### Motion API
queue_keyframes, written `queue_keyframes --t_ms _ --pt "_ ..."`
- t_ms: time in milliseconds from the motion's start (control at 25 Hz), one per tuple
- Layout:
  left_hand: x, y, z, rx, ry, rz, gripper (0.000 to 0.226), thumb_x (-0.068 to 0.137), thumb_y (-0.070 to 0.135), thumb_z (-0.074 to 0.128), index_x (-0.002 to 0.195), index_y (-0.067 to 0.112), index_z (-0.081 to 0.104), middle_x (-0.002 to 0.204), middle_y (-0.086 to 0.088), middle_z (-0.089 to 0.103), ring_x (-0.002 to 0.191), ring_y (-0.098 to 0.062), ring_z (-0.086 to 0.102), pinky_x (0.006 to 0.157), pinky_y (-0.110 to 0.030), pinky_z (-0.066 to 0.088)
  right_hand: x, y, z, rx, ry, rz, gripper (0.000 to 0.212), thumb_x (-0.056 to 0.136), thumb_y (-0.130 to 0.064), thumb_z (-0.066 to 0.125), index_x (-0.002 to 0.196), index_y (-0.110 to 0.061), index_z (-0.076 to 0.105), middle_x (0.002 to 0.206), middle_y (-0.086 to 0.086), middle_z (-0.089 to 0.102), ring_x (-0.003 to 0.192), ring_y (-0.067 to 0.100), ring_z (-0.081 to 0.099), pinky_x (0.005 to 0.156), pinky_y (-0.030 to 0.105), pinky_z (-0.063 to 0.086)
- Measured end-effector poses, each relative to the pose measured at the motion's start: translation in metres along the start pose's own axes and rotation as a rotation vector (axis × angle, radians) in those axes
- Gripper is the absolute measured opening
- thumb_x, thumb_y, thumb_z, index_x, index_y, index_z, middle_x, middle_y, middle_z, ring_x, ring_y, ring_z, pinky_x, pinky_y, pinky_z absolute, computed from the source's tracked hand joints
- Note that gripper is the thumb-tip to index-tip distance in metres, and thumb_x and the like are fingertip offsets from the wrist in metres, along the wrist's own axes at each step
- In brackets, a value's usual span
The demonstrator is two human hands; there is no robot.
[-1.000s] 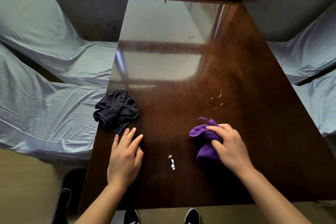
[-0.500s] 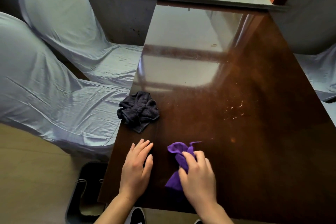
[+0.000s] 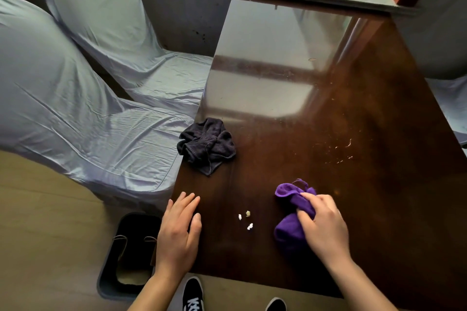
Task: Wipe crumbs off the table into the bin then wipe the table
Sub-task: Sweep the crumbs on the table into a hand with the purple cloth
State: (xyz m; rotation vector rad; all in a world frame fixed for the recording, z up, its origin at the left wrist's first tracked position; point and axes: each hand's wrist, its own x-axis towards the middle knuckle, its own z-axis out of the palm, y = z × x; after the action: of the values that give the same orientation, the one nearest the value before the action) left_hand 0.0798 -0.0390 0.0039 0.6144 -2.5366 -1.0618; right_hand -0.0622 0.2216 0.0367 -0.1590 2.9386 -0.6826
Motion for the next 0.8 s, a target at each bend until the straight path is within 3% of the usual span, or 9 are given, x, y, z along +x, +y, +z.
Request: queue_keyframes --t_ms 200,320,440,560,680,800 --pt "-0.001 -0.003 -0.002 0.007 0.044 -0.011 0.050 0.093 0.033 0.036 0.126 0.007 0.064 0.134 -0.006 0.060 0.135 -0.022 0.047 0.119 -0.054 0.023 -0.028 -0.045 0.030 -0.105 0.001 -0.185 0.045 0.073 -0.025 0.076 0.117 -0.020 0.068 0.105 0.004 0.061 0.089 0.027 0.059 0.074 0.037 0.053" --pt "0.001 -0.011 -0.008 -0.035 0.090 -0.088 0.047 0.094 0.029 0.040 0.125 0.004 0.063 0.135 -0.010 0.060 0.134 -0.025 0.048 0.118 -0.050 0.027 -0.046 -0.084 0.050 -0.039 -0.107 -0.304 0.047 0.076 -0.032 0.068 0.123 -0.026 0.063 0.110 0.000 0.058 0.097 0.024 0.058 0.081 0.037 0.053" --pt "0.002 -0.014 -0.012 -0.150 0.136 -0.200 0.043 0.092 0.023 0.043 0.126 0.005 0.063 0.134 -0.007 0.060 0.129 -0.021 0.052 0.110 -0.025 0.033 -0.049 -0.109 0.057 0.189 -0.212 -0.315 0.044 0.083 -0.031 0.061 0.126 -0.029 0.061 0.115 -0.007 0.056 0.104 0.017 0.057 0.087 0.031 0.049" --pt "0.004 -0.017 -0.016 -0.307 0.205 -0.309 0.042 0.094 0.030 0.041 0.124 0.013 0.064 0.128 0.000 0.064 0.120 -0.009 0.057 0.100 -0.008 0.035 -0.035 -0.099 0.042 0.348 -0.141 -0.240 0.035 0.083 -0.023 0.067 0.118 -0.029 0.065 0.110 -0.009 0.059 0.099 0.012 0.060 0.084 0.028 0.046" --pt "0.005 -0.028 -0.018 -0.477 0.194 -0.412 0.042 0.093 0.040 0.040 0.122 0.023 0.066 0.123 0.005 0.067 0.119 -0.006 0.059 0.107 -0.028 0.042 -0.021 -0.063 0.022 0.341 -0.106 -0.139 0.032 0.084 -0.019 0.070 0.114 -0.030 0.067 0.106 -0.010 0.061 0.097 0.013 0.061 0.079 0.026 0.043" --pt "0.005 -0.037 -0.017 -0.642 0.172 -0.496 0.040 0.093 0.038 0.042 0.119 0.021 0.068 0.123 0.000 0.069 0.120 -0.014 0.060 0.109 -0.045 0.043 -0.024 -0.040 0.015 0.143 -0.099 -0.074 0.032 0.084 -0.025 0.071 0.116 -0.028 0.066 0.107 -0.008 0.060 0.095 0.017 0.063 0.073 0.028 0.043"
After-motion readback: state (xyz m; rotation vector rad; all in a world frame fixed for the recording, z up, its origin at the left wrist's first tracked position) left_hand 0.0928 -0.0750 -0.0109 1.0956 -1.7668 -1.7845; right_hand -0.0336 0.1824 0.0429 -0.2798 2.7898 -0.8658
